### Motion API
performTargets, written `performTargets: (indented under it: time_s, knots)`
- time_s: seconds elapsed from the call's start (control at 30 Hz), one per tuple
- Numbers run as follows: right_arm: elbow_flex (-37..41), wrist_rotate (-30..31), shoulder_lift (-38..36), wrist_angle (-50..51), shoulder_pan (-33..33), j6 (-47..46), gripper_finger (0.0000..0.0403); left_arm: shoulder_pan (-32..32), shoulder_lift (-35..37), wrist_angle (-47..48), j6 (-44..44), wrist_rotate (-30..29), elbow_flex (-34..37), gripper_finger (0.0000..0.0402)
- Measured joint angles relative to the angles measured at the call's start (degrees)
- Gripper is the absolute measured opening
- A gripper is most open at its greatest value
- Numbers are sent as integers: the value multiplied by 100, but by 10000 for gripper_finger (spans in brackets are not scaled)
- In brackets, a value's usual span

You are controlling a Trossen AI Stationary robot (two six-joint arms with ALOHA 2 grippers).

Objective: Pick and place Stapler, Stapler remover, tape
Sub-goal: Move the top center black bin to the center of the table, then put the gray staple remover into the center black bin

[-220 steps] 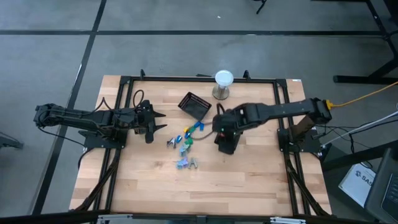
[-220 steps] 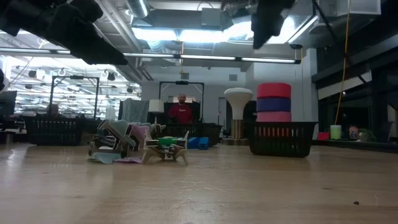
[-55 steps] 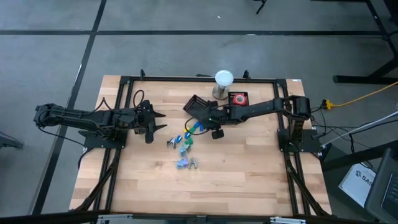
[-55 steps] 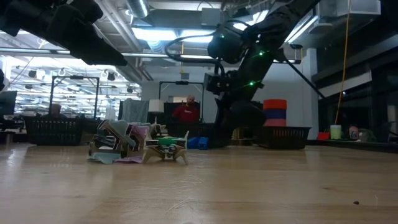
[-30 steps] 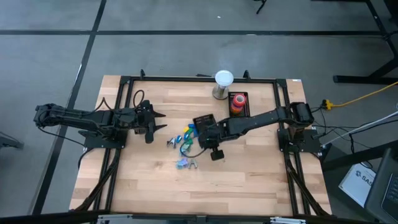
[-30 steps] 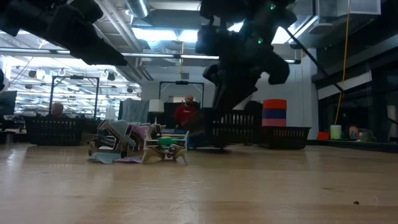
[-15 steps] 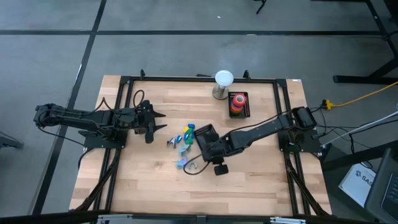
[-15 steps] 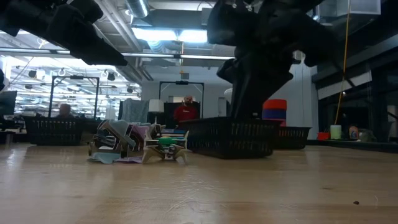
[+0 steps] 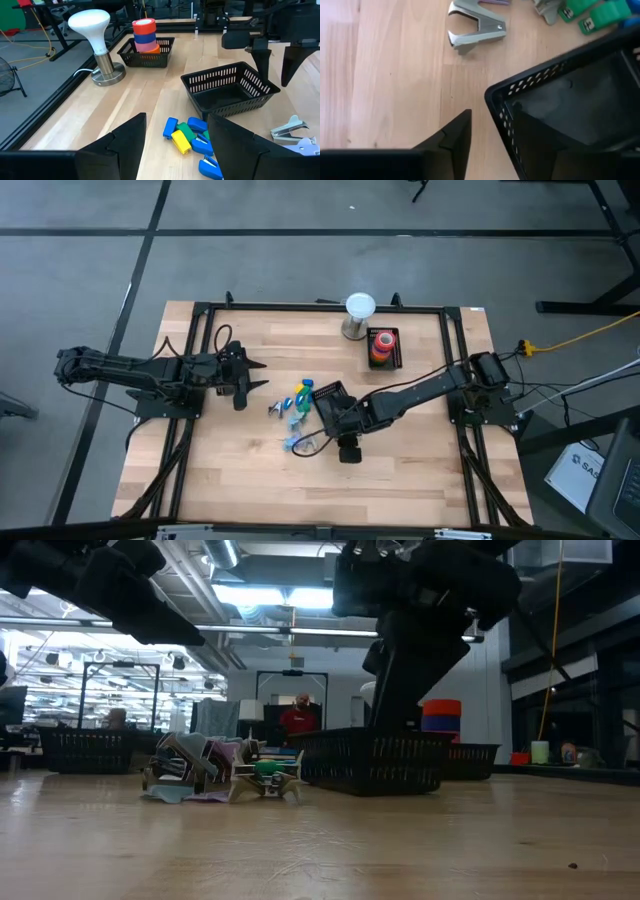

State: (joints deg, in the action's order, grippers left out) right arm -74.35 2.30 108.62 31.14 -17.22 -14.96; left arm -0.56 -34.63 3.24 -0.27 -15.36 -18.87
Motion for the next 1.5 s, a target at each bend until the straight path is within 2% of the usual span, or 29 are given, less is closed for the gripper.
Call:
performTargets:
  time_s: [0.2,0.4,0.63,0.77,1.27,1.5]
  knots:
    - [0,7,0,-150,12,112,184,0,0,-2,0,-2,0,210]
    - [0,7,0,-942,12,547,187,0,0,0,-2,-2,0,210]
    - [-2,117,-2,-1921,9,2010,187,0,0,-2,0,0,0,210]
    - [-2,117,-2,-2109,12,2407,187,0,0,-1,-2,0,0,210]
    - [-2,123,-2,-2001,18,2444,187,2,0,-1,0,0,0,210]
    - [-2,951,-2,-1942,20,2448,188,0,0,0,-2,-2,0,210]
